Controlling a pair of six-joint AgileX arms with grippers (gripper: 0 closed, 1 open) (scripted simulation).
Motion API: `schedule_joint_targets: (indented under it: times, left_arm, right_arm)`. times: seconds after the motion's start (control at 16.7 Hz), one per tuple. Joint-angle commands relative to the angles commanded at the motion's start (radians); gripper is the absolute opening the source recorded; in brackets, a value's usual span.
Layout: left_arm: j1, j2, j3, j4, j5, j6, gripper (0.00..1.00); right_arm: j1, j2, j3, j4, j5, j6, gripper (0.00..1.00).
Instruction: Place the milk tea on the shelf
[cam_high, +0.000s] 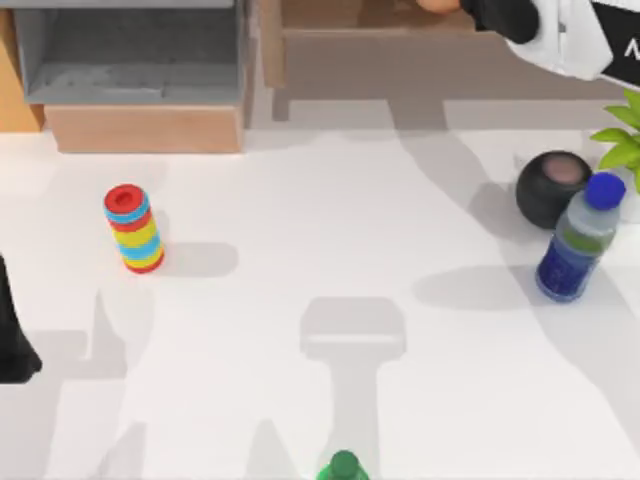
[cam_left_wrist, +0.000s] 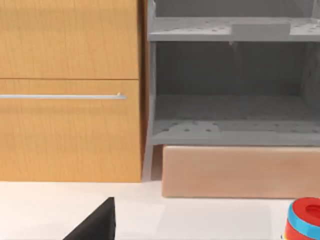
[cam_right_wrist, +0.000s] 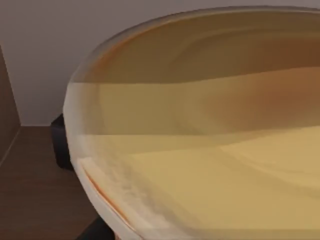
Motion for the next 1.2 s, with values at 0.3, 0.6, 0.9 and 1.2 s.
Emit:
schedule_joint_targets:
  times: [0.3,0.6,0.9,1.2]
  left_arm:
    - [0.000,0.000,0.000,0.000,0.000,0.000,1.00]
    - [0.000,0.000,0.000,0.000,0.000,0.000,1.00]
    - [0.000,0.000,0.000,0.000,0.000,0.000,1.00]
    - [0.000,0.000,0.000,0.000,0.000,0.000,1.00]
  right_arm:
    - [-0.001,0.005,0.002,0.002,-0.001,0.000,0.08]
    - [-0.001,0.005,0.002,0.002,-0.001,0.000,0.45]
    - [-0.001,0.005,0.002,0.002,-0.001,0.000,0.83]
    - [-0.001,0.005,0.002,0.002,-0.001,0.000,1.00]
